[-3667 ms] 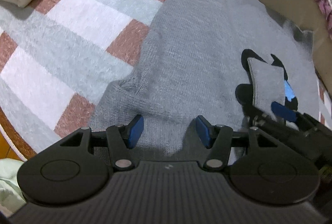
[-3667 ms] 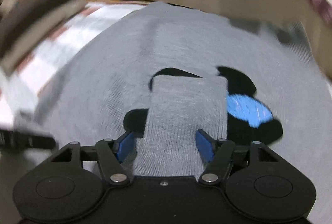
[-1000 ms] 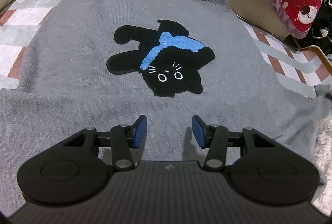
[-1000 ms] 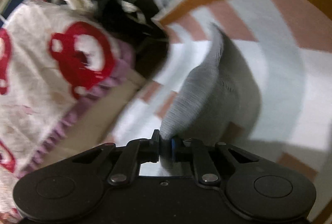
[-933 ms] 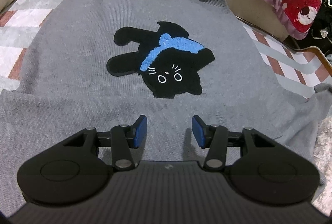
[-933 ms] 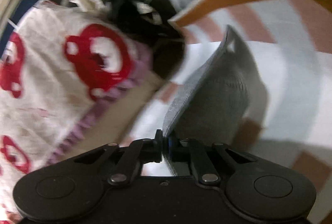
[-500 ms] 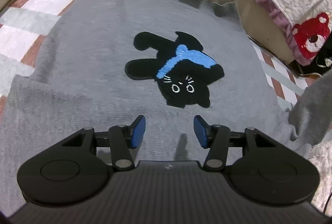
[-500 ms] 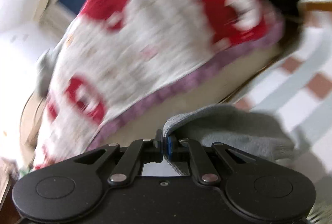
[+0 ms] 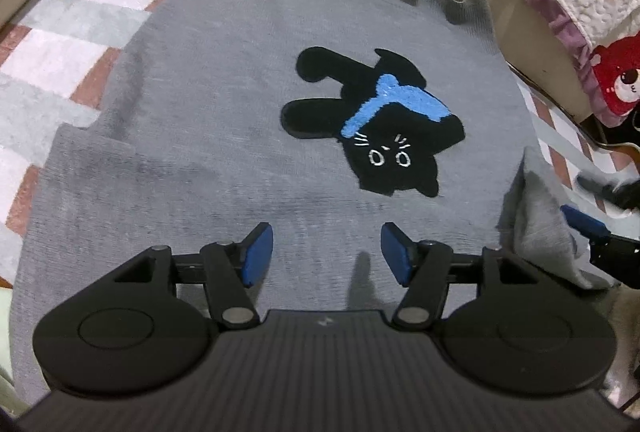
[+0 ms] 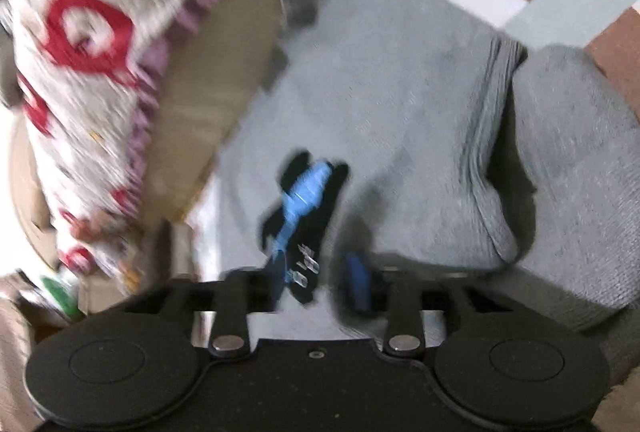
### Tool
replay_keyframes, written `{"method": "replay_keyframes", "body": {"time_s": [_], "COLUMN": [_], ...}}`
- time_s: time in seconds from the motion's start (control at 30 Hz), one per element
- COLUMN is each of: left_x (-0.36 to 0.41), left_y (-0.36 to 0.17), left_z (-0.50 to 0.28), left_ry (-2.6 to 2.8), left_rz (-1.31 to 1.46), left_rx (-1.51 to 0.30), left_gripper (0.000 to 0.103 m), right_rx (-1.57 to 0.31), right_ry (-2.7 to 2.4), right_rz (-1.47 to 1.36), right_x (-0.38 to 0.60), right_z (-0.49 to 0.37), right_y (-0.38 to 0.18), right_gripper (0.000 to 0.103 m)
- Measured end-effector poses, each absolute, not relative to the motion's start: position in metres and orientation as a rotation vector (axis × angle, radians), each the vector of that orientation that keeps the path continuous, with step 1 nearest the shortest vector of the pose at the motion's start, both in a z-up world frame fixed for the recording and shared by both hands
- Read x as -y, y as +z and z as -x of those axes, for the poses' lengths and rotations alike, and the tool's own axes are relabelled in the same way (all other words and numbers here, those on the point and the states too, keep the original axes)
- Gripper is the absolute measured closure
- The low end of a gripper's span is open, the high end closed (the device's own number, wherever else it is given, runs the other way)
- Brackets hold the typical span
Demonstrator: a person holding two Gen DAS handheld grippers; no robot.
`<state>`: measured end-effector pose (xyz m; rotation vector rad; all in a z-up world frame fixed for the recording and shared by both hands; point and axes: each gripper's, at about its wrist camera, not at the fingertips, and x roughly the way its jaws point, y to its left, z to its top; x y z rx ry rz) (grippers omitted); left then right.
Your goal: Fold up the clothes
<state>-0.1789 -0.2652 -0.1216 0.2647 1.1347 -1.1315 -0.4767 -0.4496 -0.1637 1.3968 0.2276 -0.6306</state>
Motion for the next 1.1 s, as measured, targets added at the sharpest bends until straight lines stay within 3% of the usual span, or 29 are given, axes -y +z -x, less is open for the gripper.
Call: {"method": "replay_keyframes", "body": {"time_s": [0.2,0.27,0.4,0.5,0.57,0.63,0.73,1.0,1.07,1.1], "left_x": [0.266,0.267,0.273,0.279,0.286,0.306,0.34,0.426,0.435,0.436], "left_y": [-0.112,-0.109,-0.102,-0.096,-0.097,-0.1,-0.102,-0.116,-0.127,-0.131], "left_z": [0.185,0.185,0.194,0.21,0.218,0.224,0.235,0.296,0.311,0.318], "left_ry": [-1.163,-1.193,-1.3,-1.388,-1.452,-1.503,-1.565,-1.626,-1.613,-1.609], "left_rz": [-0.263,-0.233,-0.176,-0.195,-0.203,-0.193,-0.181,-0.328,-0.411,-0.447], "left_rx": [-1.071,-1.07,-1.048,-0.996,-1.021,-1.114,-1.233,-1.22,-1.23,-1.218], "left_gripper": [0.044,0.044,0.044,0.041,0.04,0.037,0.036,0.028,0.033,0.067], "right_rx": [-0.127,-0.189,-0.352,-0.232,-0.192,0.038,0.138,0.245,0.229,0.227], "right_ry": [-0.656,-0.661,-0.769,-0.835,-0.854,-0.777,-0.788,-0.743,-0.718,-0.708], "right_rz": [-1.464,-1.407,-1.213,-1.361,-1.621,-1.868,-1.84,-1.711,-1.694,-1.693], "right_x": [0.452,0.466,0.513,0.543,0.551,0.549,0.547,0.55,0.556,0.557], "right_z": [0.501,0.501,0.491,0.506,0.528,0.553,0.565,0.58,0.577,0.577], "right_y": [-0.148,-0.135,-0.123,-0.165,-0.211,-0.24,-0.234,-0.218,-0.216,-0.216], "right_gripper": [0.046,0.037,0.034,0.035,0.035,0.035,0.035,0.034,0.034,0.034]}}
